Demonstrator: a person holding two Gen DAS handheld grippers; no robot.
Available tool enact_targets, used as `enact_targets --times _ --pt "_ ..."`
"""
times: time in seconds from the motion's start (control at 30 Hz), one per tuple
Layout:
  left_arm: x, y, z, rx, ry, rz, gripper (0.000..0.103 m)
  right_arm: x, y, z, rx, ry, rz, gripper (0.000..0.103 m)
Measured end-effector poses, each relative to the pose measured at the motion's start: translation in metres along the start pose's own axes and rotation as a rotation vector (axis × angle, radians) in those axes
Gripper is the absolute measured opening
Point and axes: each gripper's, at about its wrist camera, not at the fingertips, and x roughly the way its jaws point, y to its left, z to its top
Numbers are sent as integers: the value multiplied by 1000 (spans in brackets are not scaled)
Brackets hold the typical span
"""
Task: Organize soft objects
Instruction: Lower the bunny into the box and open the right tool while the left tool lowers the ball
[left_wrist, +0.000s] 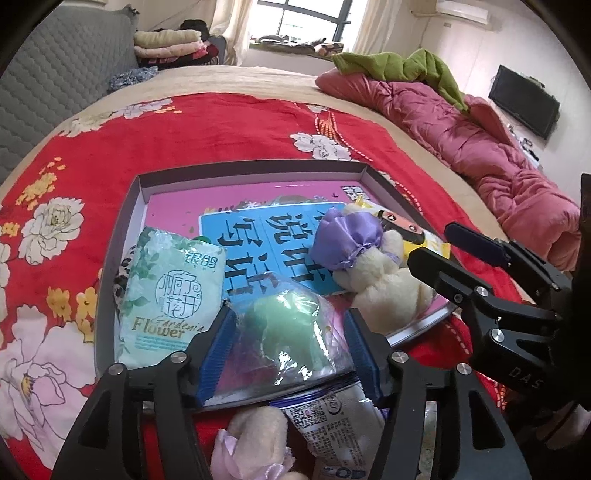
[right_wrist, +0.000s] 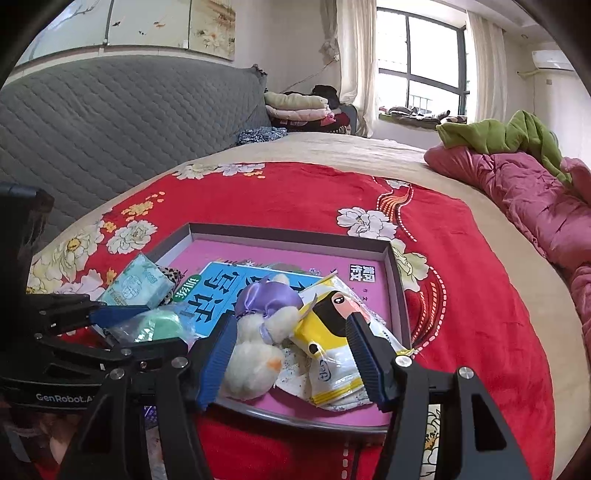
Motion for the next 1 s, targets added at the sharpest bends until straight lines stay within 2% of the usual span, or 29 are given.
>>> enact_targets --times 0.8,0.87,0.93,1.0 --pt "-17 -11 0 36 -40 -18 68 -1 -4 0 20 -4 7 65" --pt "-20 -12 0 37 -48 -21 69 -2 -3 0 18 -5 6 65" --pt "-23 -11 0 36 -55 -22 75 -2 -3 0 16 -7 6 66" --pt "-26 -10 0 33 -64 -26 75 -3 -3 0 14 -10 3 66"
